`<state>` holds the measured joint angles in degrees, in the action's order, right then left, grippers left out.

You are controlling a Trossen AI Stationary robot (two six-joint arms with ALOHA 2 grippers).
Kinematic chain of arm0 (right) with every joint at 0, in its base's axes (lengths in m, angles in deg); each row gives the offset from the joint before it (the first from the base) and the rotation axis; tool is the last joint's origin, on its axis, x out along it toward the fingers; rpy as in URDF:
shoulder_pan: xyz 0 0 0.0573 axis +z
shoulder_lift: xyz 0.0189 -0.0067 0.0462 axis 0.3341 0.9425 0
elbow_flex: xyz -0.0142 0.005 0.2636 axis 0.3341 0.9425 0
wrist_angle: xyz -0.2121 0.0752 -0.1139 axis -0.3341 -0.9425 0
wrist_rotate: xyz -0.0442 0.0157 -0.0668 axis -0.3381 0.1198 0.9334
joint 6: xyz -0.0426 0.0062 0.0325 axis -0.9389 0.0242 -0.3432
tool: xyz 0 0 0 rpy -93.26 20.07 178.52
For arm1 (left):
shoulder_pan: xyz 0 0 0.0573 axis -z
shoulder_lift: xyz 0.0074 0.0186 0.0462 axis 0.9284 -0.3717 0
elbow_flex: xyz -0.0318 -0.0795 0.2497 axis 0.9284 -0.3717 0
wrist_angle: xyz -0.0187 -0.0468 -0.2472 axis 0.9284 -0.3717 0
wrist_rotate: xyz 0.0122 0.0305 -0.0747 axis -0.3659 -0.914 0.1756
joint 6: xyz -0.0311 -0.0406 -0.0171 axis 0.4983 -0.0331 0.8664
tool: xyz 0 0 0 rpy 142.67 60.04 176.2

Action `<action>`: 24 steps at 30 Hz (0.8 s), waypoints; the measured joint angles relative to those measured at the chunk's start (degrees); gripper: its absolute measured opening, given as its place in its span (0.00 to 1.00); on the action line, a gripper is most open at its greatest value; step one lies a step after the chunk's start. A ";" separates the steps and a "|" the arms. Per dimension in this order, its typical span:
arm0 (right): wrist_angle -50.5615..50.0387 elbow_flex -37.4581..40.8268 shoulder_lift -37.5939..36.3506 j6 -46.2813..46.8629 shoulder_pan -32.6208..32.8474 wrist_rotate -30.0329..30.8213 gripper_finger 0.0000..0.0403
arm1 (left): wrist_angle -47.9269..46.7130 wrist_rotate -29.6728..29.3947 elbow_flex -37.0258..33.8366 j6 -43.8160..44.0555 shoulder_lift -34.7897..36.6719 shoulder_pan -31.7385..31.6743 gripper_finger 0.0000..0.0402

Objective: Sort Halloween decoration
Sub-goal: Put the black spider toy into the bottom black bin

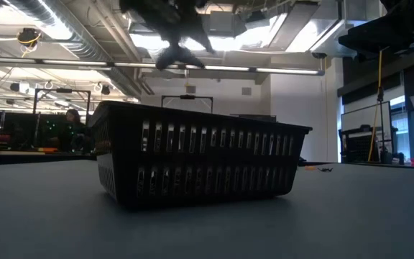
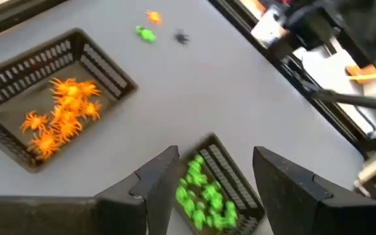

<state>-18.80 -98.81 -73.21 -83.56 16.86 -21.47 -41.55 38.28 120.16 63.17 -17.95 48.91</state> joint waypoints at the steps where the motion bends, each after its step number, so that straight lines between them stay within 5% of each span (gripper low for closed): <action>1: -0.02 0.00 0.01 0.00 0.00 0.00 0.31 | -0.58 -0.41 0.00 -0.19 1.02 0.71 0.47; 15: 0.00 0.00 0.00 0.01 0.02 0.00 0.31 | -0.57 -14.60 0.00 1.63 13.98 12.29 0.47; 24: 1.83 0.00 -0.02 -0.02 0.02 0.00 0.31 | -1.90 -23.31 -2.56 1.82 16.05 21.20 0.47</action>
<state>-16.97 -98.81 -73.23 -83.59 16.88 -21.47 -43.45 14.97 117.61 65.00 -1.91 70.11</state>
